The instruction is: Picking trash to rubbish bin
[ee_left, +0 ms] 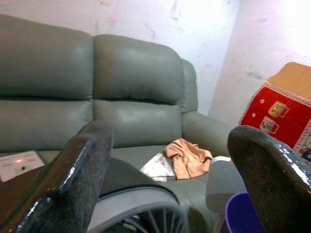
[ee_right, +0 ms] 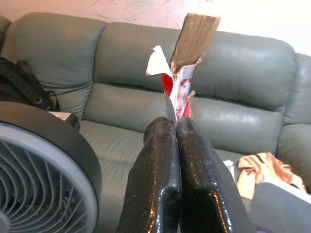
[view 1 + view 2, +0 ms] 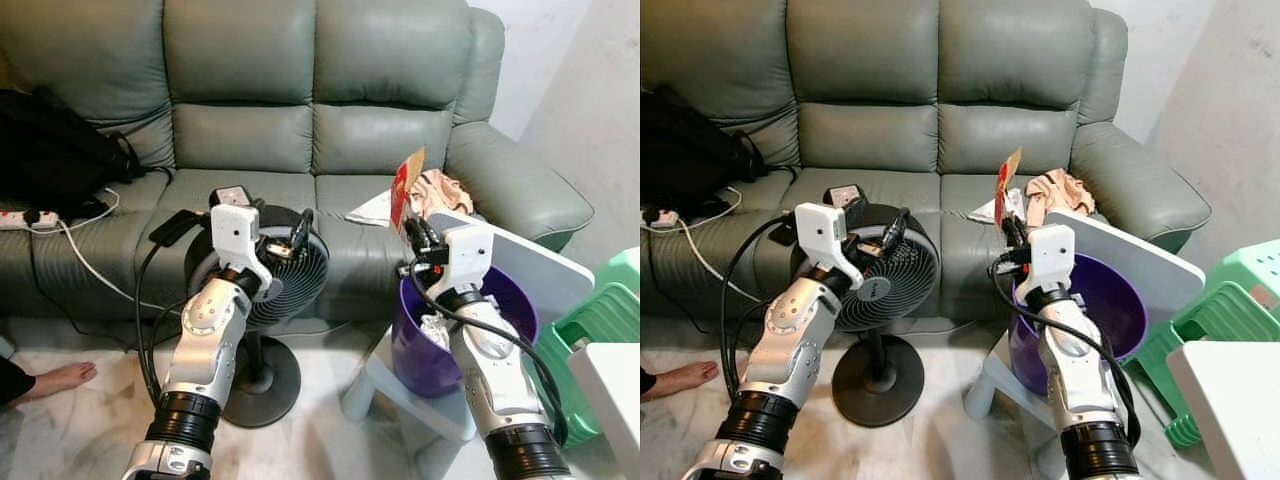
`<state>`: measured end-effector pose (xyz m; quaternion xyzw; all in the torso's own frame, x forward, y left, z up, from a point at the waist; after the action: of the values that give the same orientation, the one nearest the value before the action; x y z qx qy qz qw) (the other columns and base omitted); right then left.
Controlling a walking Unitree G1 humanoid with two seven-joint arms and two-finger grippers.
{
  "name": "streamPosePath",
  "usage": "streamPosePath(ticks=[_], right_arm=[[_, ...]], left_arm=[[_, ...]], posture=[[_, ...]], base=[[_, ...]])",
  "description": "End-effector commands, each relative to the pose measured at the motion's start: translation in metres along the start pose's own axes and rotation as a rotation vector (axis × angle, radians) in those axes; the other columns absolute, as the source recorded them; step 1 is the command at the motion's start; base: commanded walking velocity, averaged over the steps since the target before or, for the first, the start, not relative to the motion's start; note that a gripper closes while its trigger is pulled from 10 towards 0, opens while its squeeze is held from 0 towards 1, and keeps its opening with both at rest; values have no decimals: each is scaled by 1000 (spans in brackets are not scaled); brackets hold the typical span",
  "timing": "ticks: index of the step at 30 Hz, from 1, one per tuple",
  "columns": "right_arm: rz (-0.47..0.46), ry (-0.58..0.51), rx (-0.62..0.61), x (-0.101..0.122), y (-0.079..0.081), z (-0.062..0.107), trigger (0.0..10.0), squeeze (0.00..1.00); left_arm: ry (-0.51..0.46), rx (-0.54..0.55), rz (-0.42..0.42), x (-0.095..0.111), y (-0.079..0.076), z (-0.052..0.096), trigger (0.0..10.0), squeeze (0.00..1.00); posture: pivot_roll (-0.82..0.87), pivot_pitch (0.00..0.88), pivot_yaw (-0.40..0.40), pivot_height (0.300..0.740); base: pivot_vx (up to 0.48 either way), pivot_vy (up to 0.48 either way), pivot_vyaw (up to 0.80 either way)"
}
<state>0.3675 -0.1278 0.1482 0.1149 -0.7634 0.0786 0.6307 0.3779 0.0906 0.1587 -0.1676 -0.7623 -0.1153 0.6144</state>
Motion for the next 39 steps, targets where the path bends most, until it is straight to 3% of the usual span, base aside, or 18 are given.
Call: streamPosePath(ticks=[1,13,18,20,23,28,35,39], right_arm=[[-6,15,0,-1,-2,-1,10000,0],[9,20,16,-3,0,0,10000,0],[10,23,28,-4,2,0,10000,0],[13,26,30,-5,3,0,10000,0],[13,28,32,-5,2,1,10000,0],[17,32,31,-6,2,1,10000,0],[30,20,67,-2,5,0,10000,0],[66,35,61,-2,-3,-2,10000,0]], left_arm=[[-11,-13,-10,4,-2,-1,10000,0],[-23,-50,-44,7,-8,-3,10000,0],[-19,-54,-37,6,-9,-3,10000,0],[-22,-14,35,6,-4,-4,10000,0],[-14,8,-30,5,-1,-5,10000,0],[-7,14,-28,4,-1,-5,10000,0],[-15,-6,-21,3,-7,-1,10000,0],[-4,-9,-39,-1,-10,1,10000,0]], posture=[[66,35,-72,715],[61,21,-70,715],[61,19,-70,715],[62,15,-72,715],[62,10,-73,715],[63,7,-75,715],[57,9,-76,715],[57,20,-81,715]], base=[[0,0,-769],[0,0,-766],[0,-476,-769],[0,0,-769],[0,0,-763],[0,0,-657],[0,0,0],[0,0,0]])
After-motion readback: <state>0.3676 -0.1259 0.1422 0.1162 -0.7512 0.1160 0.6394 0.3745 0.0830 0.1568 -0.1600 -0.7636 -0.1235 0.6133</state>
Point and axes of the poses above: a point about 5 cm out from each wrist's last joint towards the gripper, its own z axis pointing back from the gripper into the wrist, its own x axis along the axis of the wrist's last joint, y = z × x, the point moved 5 cm from there along -z, pointing out of the wrist towards the gripper, and after that the axes turned 4 degrees about -z, right-handed, at the moved point
